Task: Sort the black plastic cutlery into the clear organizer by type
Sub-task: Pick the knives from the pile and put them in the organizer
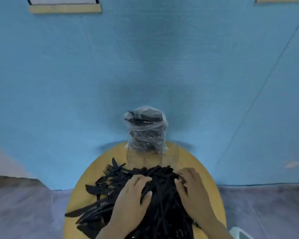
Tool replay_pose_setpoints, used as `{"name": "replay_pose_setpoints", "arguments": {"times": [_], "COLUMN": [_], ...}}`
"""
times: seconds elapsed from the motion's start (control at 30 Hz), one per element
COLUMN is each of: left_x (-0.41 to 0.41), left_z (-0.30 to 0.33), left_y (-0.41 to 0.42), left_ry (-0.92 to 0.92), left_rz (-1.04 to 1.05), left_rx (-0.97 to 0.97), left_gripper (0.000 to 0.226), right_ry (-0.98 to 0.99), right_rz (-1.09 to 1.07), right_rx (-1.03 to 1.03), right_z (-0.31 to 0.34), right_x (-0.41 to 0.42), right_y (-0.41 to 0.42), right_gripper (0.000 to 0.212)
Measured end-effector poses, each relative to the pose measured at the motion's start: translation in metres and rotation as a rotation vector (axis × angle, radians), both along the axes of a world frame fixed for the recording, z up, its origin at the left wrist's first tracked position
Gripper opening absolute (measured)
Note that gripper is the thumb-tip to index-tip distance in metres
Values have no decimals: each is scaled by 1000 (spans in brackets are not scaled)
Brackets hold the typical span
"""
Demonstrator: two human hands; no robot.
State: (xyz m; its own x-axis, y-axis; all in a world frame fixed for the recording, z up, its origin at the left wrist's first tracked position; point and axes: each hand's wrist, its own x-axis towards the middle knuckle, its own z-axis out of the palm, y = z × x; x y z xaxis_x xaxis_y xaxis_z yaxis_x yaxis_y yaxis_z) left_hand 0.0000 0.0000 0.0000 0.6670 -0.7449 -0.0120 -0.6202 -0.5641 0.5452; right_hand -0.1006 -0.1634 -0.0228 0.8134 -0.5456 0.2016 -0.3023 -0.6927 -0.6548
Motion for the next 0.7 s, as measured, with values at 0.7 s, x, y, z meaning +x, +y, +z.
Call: {"name": "replay_pose_setpoints", "arguments": {"times": [0.7], "left_x": [27], "left_z": [-150], "left_y": [4], "left_ry": [-256], "left_rz": [33], "left_rx": [-140], "left_gripper": [42], "right_ry": [151], "right_rz": [16], "right_rx": [-104], "right_z": [-129], "right_x": [22], "right_y": [38], "right_gripper": [47]}}
